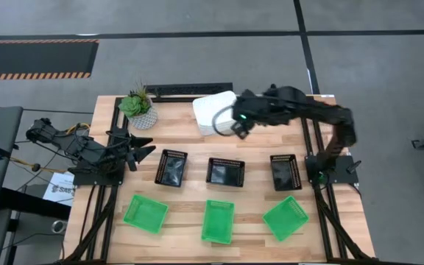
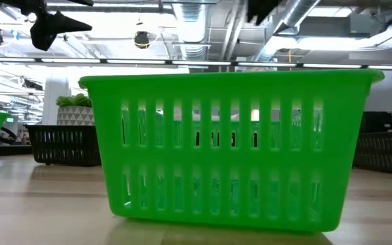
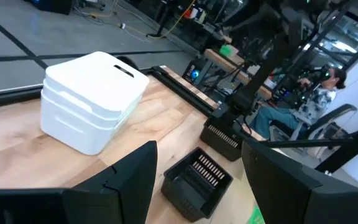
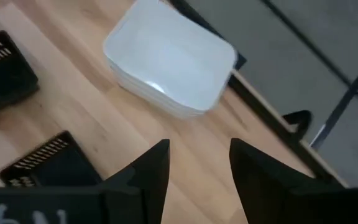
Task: Stack baskets by color
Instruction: Stack the right black bin on top of the center black bin
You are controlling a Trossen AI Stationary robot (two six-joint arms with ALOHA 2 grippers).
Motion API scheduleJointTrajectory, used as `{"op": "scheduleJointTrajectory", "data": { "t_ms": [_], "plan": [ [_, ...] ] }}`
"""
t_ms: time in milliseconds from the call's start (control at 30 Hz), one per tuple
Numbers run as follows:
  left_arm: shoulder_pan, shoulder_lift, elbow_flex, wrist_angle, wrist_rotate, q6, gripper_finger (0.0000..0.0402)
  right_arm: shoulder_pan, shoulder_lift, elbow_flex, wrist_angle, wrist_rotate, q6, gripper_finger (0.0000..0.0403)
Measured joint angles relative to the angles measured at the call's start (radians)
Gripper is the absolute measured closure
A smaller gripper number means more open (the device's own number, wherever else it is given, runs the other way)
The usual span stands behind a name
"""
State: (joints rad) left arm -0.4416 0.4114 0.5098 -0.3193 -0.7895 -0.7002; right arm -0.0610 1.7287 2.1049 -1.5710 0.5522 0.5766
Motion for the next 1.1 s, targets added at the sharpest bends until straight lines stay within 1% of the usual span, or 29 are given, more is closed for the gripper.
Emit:
{"op": "scheduleJointTrajectory", "data": {
  "t_ms": [67,200,333,467,533,600,767,900,1000,1100],
  "plan": [
    [0.0,0.0,0.0,0.0,0.0,0.0,0.0178,0.034,-0.081,-0.1,0.003,0.004,0.086,0.0217],
    [0.0,0.0,0.0,-0.001,0.019,0.0,0.0178,0.124,-0.253,-0.361,0.0,0.004,0.308,0.0217],
    [0.0,0.0,0.0,-0.004,0.041,0.0,0.0178,0.215,-0.387,-0.646,0.006,-0.044,0.568,0.0214],
    [0.0,0.0,0.0,-0.005,0.043,0.001,0.0178,0.299,-0.464,-0.897,0.018,-0.124,0.812,0.0214],
    [0.0,0.0,0.0,-0.005,0.036,0.005,0.0178,0.34,-0.482,-1.003,0.072,-0.148,0.903,0.0214],
    [0.0,0.0,0.0,-0.005,0.021,0.0,0.0178,0.375,-0.49,-1.093,0.15,-0.164,0.956,0.0213],
    [0.0,0.0,0.0,-0.005,0.017,-0.018,0.0178,0.42,-0.469,-1.242,0.431,-0.17,0.994,0.0212],
    [0.0,0.0,0.0,-0.005,0.017,-0.019,0.0178,0.427,-0.427,-1.315,0.611,-0.17,0.99,0.0212],
    [0.0,0.0,0.0,-0.005,0.016,-0.019,0.0178,0.425,-0.39,-1.343,0.669,-0.171,0.989,0.0214],
    [0.0,0.0,0.0,-0.005,0.015,-0.018,0.0178,0.414,-0.351,-1.344,0.675,-0.183,0.988,0.0218]
  ]
}}
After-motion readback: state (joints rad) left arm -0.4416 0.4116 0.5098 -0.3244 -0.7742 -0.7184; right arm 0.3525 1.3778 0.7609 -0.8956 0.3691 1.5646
